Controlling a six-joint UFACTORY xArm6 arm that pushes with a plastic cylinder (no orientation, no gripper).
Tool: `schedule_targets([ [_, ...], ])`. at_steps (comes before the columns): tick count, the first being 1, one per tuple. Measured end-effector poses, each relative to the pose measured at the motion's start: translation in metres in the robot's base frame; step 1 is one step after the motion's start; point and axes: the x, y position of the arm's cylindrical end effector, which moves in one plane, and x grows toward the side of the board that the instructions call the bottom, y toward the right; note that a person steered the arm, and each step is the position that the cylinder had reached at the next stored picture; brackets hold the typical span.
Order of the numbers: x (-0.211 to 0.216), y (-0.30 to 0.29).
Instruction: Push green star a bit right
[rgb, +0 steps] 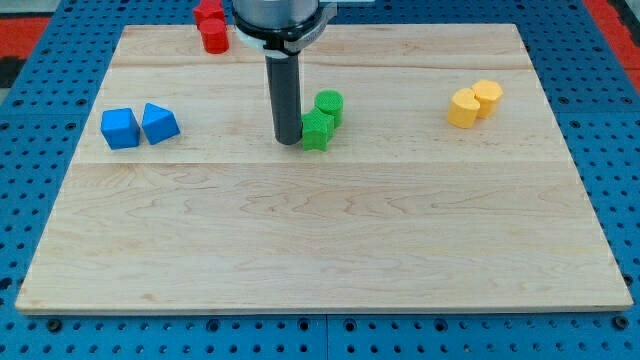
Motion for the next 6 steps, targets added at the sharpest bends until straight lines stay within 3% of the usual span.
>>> schedule_targets([
  [2, 0.015, 0.008],
  [3, 0.011, -0.033],
  [4, -0.018, -0.033],
  [5, -0.027, -0.016],
  [6, -0.005, 0.025],
])
